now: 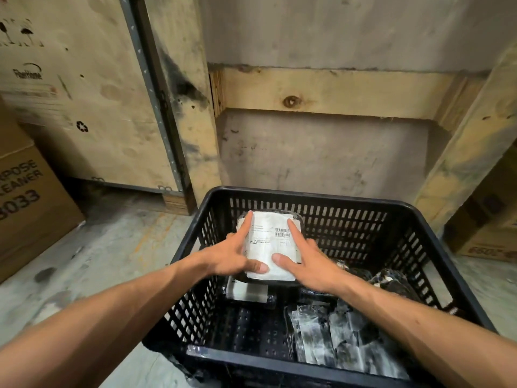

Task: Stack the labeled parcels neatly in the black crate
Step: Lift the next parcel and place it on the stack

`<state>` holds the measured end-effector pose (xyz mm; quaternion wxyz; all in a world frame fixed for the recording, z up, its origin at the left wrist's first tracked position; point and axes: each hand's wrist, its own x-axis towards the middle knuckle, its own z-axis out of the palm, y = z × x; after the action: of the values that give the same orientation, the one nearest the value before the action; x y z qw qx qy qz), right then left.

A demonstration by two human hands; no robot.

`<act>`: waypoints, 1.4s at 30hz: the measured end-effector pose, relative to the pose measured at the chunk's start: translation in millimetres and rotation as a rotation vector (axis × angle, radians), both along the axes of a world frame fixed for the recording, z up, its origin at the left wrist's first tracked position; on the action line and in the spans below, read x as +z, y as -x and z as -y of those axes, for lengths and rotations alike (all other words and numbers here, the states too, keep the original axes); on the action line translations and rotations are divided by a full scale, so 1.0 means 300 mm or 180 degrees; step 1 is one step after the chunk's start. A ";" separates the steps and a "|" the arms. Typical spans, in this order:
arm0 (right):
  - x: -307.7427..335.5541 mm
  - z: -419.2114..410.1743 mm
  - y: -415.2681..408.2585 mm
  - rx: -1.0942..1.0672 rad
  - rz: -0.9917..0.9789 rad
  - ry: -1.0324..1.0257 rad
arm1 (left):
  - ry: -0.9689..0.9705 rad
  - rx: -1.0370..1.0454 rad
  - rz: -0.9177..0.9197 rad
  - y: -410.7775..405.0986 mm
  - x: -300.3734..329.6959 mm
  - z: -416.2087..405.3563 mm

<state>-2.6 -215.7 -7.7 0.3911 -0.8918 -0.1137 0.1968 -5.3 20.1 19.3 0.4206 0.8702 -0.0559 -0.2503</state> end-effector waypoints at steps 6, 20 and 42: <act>-0.067 -0.044 -0.029 0.0281 -0.0478 0.0345 | -0.0306 0.0051 -0.0410 -0.025 -0.088 -0.019; -0.188 -0.097 -0.078 0.0768 -0.0829 0.0930 | -0.0932 0.0422 -0.0783 -0.103 -0.189 -0.012; -0.220 -0.130 -0.050 0.0809 -0.0893 0.0834 | -0.1256 0.0374 -0.0874 -0.105 -0.143 -0.013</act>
<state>12.3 -176.7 -73.5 0.2560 -0.8774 -0.1430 0.3797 26.1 24.1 -23.7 0.2601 0.8951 0.1024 -0.3473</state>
